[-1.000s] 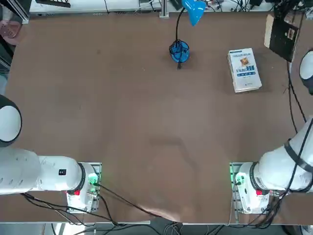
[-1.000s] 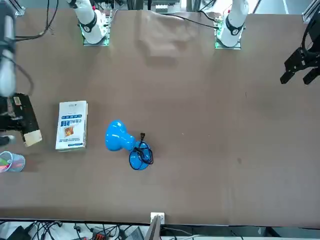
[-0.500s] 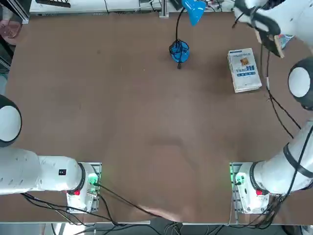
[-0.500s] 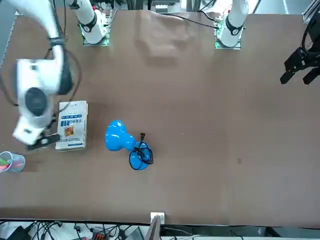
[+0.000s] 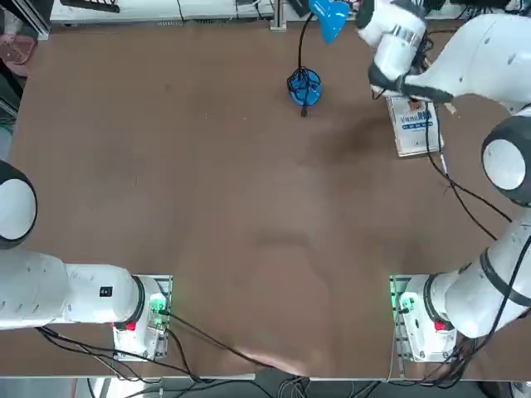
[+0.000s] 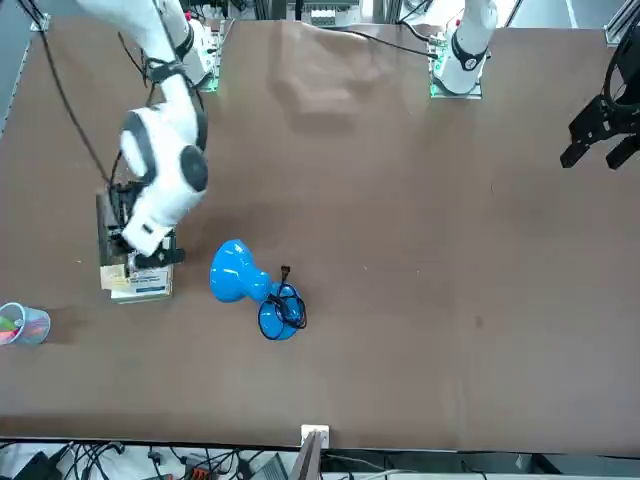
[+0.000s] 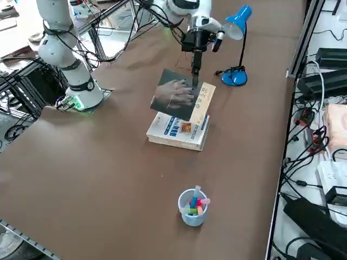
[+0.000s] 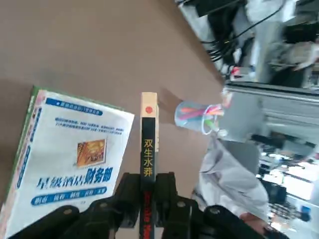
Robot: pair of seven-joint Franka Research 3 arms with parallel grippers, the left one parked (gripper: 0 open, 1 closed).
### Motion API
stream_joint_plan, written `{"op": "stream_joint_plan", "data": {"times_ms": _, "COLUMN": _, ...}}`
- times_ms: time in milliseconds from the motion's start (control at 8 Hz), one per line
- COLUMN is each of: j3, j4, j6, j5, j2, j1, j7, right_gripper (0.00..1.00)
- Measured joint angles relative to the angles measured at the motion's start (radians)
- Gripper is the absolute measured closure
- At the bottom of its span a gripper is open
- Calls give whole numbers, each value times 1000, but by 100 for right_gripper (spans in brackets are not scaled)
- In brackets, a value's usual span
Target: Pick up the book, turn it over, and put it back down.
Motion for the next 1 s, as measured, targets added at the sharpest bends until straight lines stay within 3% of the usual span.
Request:
{"op": "stream_joint_plan", "data": {"times_ms": 375, "j3": 0, "j4": -44, "j6": -42, "j5": -148, "j2": 81, "j1": 76, "j7": 218, "right_gripper": 88}}
{"op": "stream_joint_plan", "data": {"times_ms": 625, "j3": -2, "j4": -44, "j6": -69, "j5": -227, "j2": 162, "j1": 82, "j7": 350, "right_gripper": 88}}
{"op": "stream_joint_plan", "data": {"times_ms": 1000, "j3": -6, "j4": -43, "j6": -72, "j5": -271, "j2": 229, "j1": 84, "j7": 476, "right_gripper": 88}}
